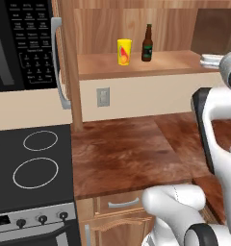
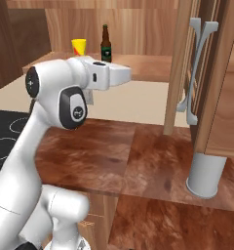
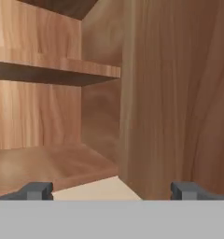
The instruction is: Open the cabinet directly in front. Then move the beer and the cup to the dining counter with the candle on it.
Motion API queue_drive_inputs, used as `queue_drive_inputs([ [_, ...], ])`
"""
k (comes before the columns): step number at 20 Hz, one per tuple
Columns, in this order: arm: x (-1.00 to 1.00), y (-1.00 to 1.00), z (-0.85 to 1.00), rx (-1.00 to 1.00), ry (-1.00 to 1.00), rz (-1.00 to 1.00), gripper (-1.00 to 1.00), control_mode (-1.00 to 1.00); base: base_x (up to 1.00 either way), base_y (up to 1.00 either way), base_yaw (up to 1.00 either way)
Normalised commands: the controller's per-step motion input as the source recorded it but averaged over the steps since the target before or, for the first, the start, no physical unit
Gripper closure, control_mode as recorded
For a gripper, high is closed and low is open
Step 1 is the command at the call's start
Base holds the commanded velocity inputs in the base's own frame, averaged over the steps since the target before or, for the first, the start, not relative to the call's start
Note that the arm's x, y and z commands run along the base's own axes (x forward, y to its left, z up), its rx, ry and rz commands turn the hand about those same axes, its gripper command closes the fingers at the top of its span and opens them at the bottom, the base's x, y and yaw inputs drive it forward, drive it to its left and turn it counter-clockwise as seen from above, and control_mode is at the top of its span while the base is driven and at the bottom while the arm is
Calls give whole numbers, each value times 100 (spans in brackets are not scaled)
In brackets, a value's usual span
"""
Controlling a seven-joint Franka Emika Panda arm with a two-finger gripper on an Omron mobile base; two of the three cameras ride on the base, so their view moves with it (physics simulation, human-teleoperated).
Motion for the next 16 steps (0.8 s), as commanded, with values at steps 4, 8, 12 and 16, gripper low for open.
queue_drive_inputs([
  [4, -19, 67, 6, 0, 12, 40, -100, -100, 0, 0, 0],
  [8, -10, 48, 2, 0, 16, 40, -100, -100, 0, 0, 0],
  [12, -2, 34, 0, 1, 18, 33, -100, -100, 0, 0, 0],
  [16, 0, 9, 0, 0, 2, 7, -100, -100, 0, 0, 0],
])
